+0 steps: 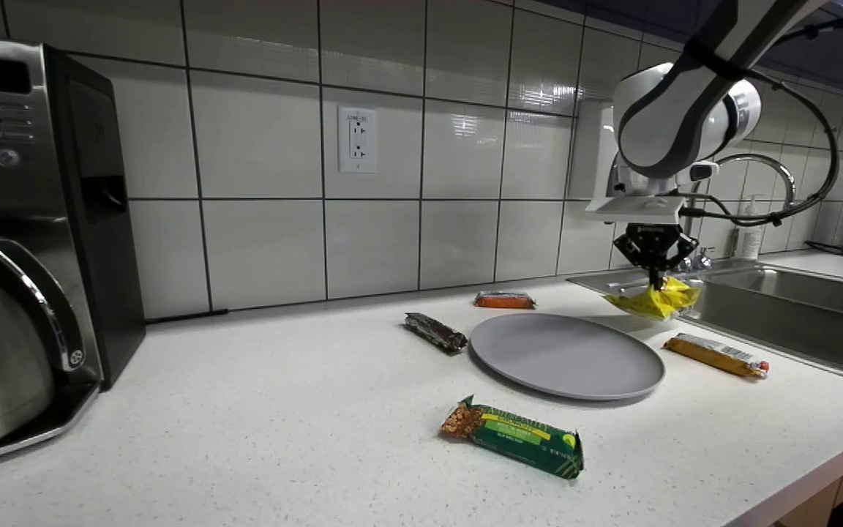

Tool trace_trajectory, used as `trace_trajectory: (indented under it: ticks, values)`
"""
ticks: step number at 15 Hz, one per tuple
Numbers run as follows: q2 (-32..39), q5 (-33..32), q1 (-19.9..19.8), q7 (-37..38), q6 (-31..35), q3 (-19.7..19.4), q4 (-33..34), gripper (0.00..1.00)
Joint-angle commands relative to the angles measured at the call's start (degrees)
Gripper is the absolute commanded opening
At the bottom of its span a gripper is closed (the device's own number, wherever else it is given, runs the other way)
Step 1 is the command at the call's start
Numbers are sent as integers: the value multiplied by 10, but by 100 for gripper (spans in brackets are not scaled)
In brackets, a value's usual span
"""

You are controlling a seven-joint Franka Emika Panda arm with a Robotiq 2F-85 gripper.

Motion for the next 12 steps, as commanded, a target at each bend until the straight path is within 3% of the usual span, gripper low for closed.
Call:
trace_trajectory:
  ticks: [1,5,6,8,12]
  values:
    - [19,-10,8,8,-3,-12,22,0]
    - [25,-10,13,9,-5,-16,27,0]
    - [25,-11,15,9,-7,-17,27,26]
    - [16,-11,18,7,-9,-16,22,34]
    - [-27,-17,29,-1,-14,-13,-10,63]
